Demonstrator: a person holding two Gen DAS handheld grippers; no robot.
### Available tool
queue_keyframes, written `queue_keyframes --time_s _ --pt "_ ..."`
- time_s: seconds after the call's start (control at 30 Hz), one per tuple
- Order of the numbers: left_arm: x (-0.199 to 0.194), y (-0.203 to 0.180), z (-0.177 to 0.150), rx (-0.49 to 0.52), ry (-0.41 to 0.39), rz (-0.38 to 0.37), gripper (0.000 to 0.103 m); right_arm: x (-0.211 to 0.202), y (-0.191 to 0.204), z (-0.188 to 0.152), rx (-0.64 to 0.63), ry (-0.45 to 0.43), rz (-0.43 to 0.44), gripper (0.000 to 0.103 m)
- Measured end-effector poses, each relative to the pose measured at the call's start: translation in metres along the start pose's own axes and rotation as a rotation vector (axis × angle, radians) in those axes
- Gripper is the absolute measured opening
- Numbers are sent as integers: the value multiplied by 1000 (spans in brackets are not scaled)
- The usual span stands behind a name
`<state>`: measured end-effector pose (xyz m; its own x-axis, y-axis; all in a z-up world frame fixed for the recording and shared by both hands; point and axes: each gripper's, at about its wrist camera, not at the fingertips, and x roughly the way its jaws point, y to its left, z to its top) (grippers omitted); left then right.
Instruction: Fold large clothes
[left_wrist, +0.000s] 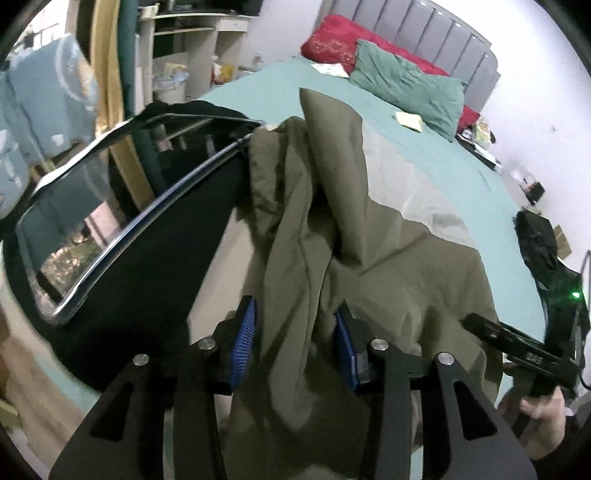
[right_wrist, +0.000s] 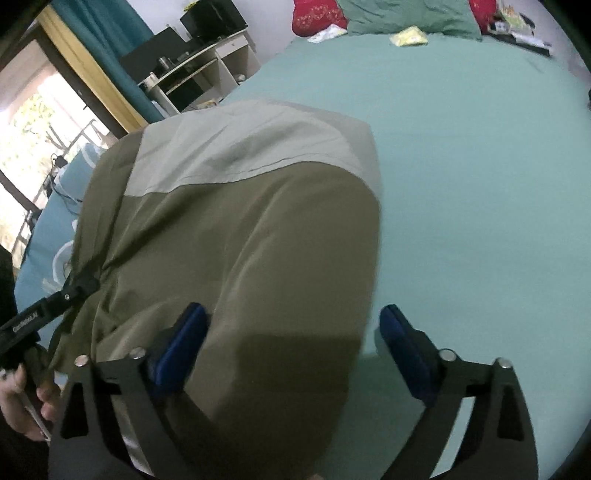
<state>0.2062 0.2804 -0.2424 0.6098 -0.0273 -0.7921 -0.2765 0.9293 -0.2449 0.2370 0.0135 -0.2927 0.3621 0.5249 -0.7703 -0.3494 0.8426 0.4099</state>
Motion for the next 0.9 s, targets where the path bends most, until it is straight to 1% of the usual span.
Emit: queue_keyframes --time_s 0.17,0.27,0.37,0.43,0.57,0.63,0.77,0.9 --pt "-31 -2 -21 -20 -28 47 43 -40 -6 -13 -15 -3 -20 98" --pt "-52 -7 -35 -19 -53 45 43 -60 -9 -24 -14 -8 -29 98" --pt "-72 -20 -51 -17 -79 20 43 -81 -14 -39 -9 -16 -45 98" --pt "-84 -34 -63 -12 -91 2 43 -87 -15 -43 -6 -21 -51 98" --pt "-98 -63 -83 20 -89 -37 43 -115 -21 -62 9 -30 -63 98" --pt "-103 -74 -90 37 -95 -48 43 -128 -28 -72 13 -38 -73 98" --pt "-117 -109 -106 87 -108 -69 43 -154 -37 -84 17 -60 -98 98" --pt "-130 -139 -118 129 -108 -74 44 -182 -43 -93 17 -92 -134 98"
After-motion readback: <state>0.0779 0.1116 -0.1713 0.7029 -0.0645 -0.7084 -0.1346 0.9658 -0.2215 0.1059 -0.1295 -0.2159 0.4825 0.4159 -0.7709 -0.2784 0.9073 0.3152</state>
